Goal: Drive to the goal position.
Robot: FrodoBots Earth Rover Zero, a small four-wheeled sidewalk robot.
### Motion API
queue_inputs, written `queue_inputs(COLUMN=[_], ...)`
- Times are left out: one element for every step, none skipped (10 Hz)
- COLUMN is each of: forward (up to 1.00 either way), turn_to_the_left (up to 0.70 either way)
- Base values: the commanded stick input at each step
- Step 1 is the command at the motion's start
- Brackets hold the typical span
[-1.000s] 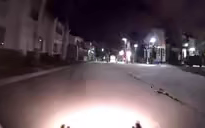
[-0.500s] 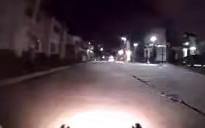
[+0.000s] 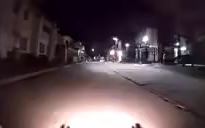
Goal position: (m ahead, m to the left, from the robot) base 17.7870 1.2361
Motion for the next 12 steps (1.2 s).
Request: queue_inputs(forward=[0.85, 0.85, 0.85, 0.85, 0.85, 0.85, 0.85, 0.85, 0.85, 0.85, 0.85, 0.85], turn_to_the_left=[0.22, 0.34, 0.34, 0.34, 0.24, 0.00, 0.00, 0.00, 0.00, 0.00, 0.00, 0.00])
